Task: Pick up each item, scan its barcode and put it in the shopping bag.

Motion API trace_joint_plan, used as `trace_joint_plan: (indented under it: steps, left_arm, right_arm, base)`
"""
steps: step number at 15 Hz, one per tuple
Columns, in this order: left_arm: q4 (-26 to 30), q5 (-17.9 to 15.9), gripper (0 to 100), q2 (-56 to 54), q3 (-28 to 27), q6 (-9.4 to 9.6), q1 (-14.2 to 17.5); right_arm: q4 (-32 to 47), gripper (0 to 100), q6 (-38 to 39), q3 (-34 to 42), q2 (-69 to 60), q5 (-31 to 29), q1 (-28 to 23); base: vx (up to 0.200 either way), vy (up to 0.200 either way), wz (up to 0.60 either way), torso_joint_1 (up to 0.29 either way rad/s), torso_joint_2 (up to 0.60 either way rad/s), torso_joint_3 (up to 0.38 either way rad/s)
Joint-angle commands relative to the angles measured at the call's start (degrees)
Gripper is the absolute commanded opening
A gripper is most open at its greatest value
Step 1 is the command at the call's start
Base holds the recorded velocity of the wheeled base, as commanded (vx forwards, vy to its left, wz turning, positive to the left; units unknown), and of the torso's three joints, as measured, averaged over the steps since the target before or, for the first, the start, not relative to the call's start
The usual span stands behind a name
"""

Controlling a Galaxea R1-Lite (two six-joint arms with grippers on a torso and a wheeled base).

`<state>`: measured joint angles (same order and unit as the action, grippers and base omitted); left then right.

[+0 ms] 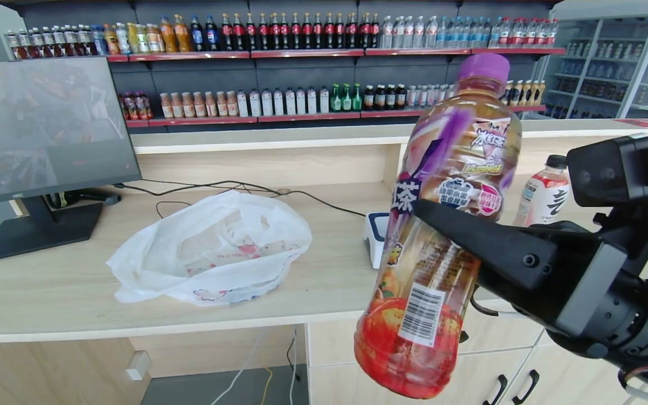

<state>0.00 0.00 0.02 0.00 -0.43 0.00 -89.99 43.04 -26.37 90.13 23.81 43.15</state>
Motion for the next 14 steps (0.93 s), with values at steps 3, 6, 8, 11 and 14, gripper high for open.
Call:
trace_joint_plan:
  steps: [3,6,8,11,14]
  left_arm:
    - [0.00,0.00,100,-0.02,0.00,-0.01,0.00]
    - [0.00,0.00,100,-0.02,0.00,-0.01,0.00]
    - [0.00,0.00,100,-0.02,0.00,-0.01,0.00]
    - [0.00,0.00,100,-0.02,0.00,-0.01,0.00]
    - [0.00,0.00,100,-0.02,0.00,-0.01,0.00]
  right_arm:
    - [-0.01,0,1.34,-2.20,0.84,0.01,0.00]
    - [-0.01,0,1.43,-3.87,0.84,0.01,0.09]
    - [-0.01,0,1.60,-5.54,1.11,0.10,0.09]
    - [-0.01,0,3.71,-7.12,0.93,0.01,-0.09]
    - [-0.01,0,3.71,-8.00,1.11,0.10,-0.09]
  base:
    - [0.000,0.000,0.00,0.000,0.00,0.000]
    - [0.000,0.000,0.00,0.000,0.00,0.000]
    - [0.000,0.000,0.00,0.000,0.00,0.000]
    - [0.000,0.000,0.00,0.000,0.00,0.000]
    - [0.000,0.000,0.00,0.000,0.00,0.000]
